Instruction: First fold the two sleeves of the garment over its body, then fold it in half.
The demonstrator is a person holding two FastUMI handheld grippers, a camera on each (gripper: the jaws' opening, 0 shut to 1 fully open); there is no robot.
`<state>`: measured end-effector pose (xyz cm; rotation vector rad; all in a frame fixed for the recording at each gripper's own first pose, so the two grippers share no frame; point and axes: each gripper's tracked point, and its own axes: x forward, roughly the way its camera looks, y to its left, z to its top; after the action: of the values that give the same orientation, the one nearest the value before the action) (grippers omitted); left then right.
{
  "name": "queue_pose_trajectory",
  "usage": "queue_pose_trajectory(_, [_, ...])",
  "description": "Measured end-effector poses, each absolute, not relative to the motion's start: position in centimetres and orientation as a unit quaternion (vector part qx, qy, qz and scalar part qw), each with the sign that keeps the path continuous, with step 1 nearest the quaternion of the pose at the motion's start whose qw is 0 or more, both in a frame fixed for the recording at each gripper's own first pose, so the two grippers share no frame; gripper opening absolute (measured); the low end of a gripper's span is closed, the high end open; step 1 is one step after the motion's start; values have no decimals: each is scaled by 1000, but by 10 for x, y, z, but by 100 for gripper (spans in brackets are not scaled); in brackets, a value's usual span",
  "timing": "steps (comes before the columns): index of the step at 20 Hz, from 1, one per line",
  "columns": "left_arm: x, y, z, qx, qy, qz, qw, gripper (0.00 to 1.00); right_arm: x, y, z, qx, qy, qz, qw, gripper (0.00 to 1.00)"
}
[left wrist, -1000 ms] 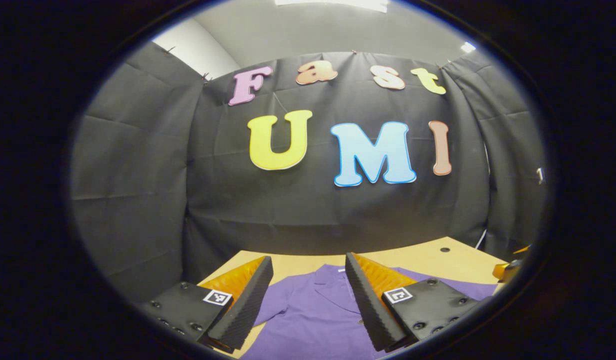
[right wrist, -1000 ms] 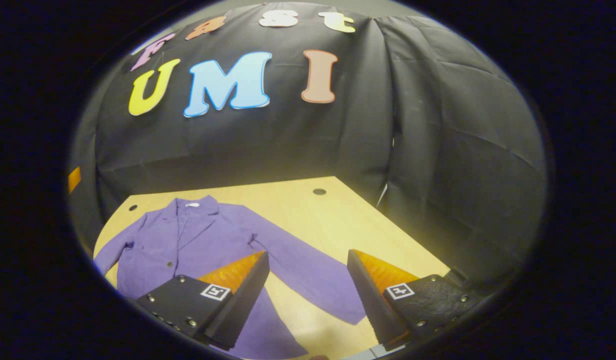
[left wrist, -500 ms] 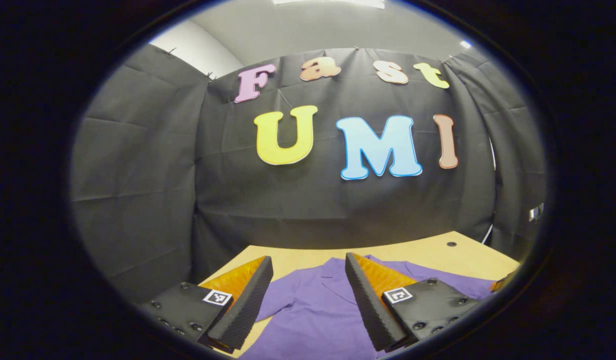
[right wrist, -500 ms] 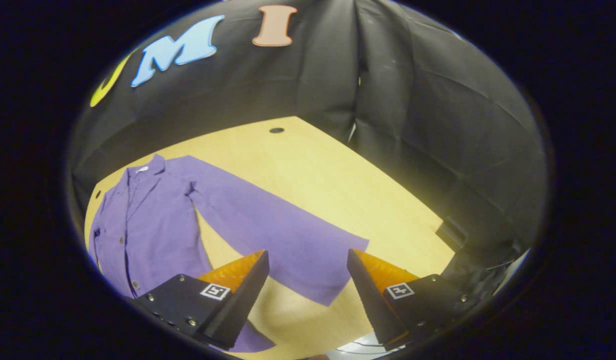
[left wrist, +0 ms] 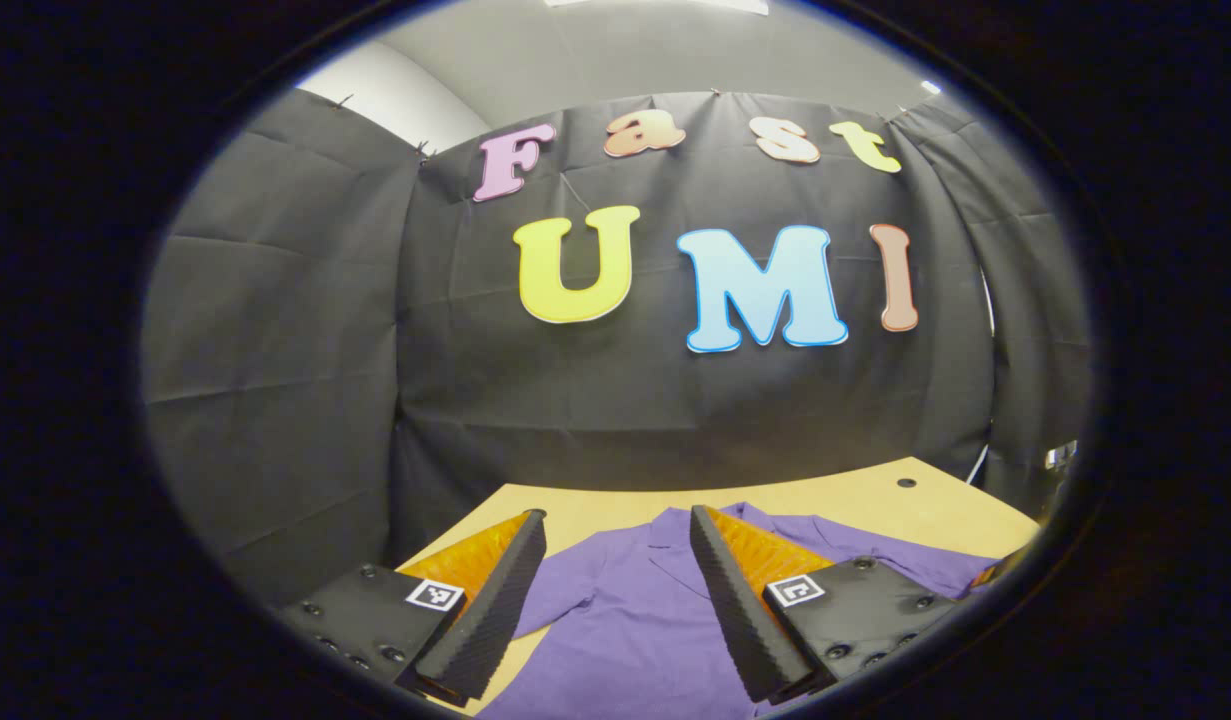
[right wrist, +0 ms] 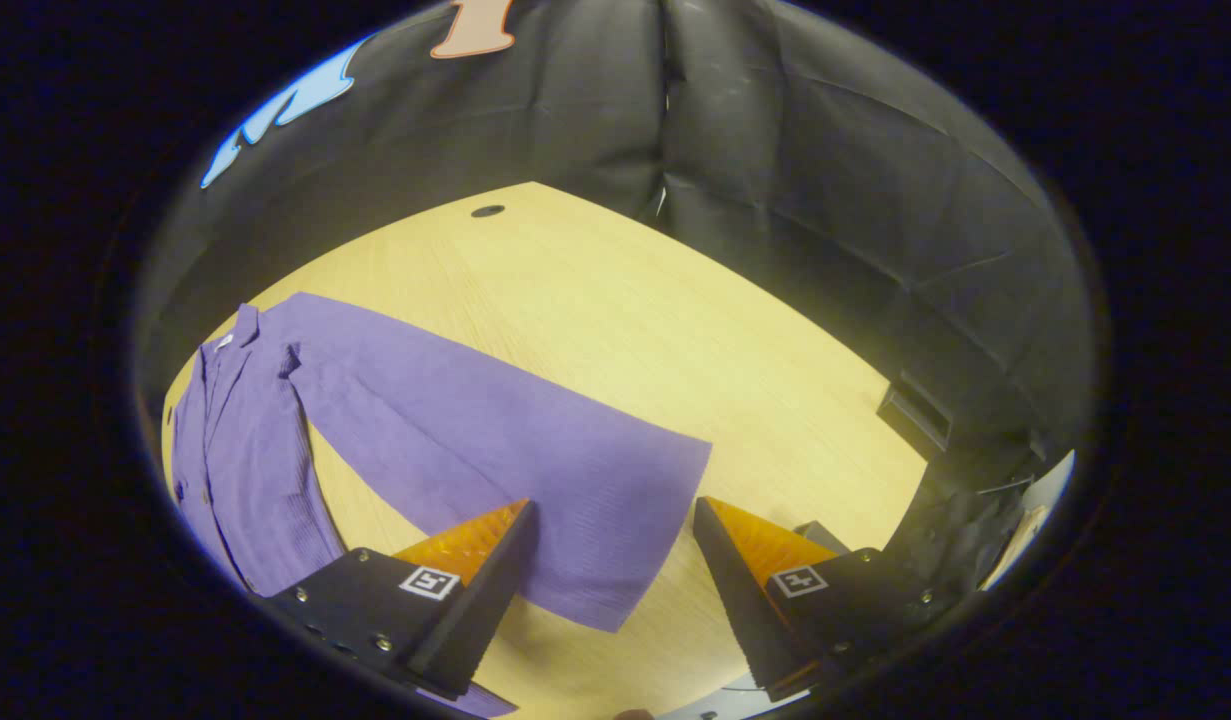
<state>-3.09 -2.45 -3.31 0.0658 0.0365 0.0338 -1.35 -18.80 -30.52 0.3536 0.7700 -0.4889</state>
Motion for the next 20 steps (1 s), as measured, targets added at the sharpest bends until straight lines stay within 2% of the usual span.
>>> queue_pose_trajectory(4, [-29, -23, -36, 30, 18, 7, 999, 95, -7, -184, -307, 181, 365, -228, 884, 94])
queue_pose_trajectory(6, [-26, -21, -39, 23, 21, 2, 1000, 95, 1, -180, -304, 182, 366, -217, 886, 76])
queue_pose_trajectory(10, [-21, -9, -42, 18, 17, -6, 1000, 95, 8, -176, -301, 213, 366, -213, 881, 18])
queue_pose_trajectory(12, [-20, 0, -42, 19, 11, -10, 1000, 95, 9, -176, -301, 225, 367, -218, 876, 5])
queue_pose_trajectory(13, [-18, 4, -41, 19, 8, -12, 1000, 95, 10, -176, -302, 233, 366, -221, 874, 5])
queue_pose_trajectory(14, [-16, 9, -42, 18, 8, -15, 1000, 95, 12, -177, -301, 243, 365, -223, 871, 0])
queue_pose_trajectory(16, [-13, 20, -44, 16, 7, -18, 1000, 95, 17, -178, -289, 269, 351, -224, 868, 0])
queue_pose_trajectory(20, [-7, 42, -50, 4, 11, -14, 1000, 95, 38, -192, -224, 266, 285, -224, 893, 0])
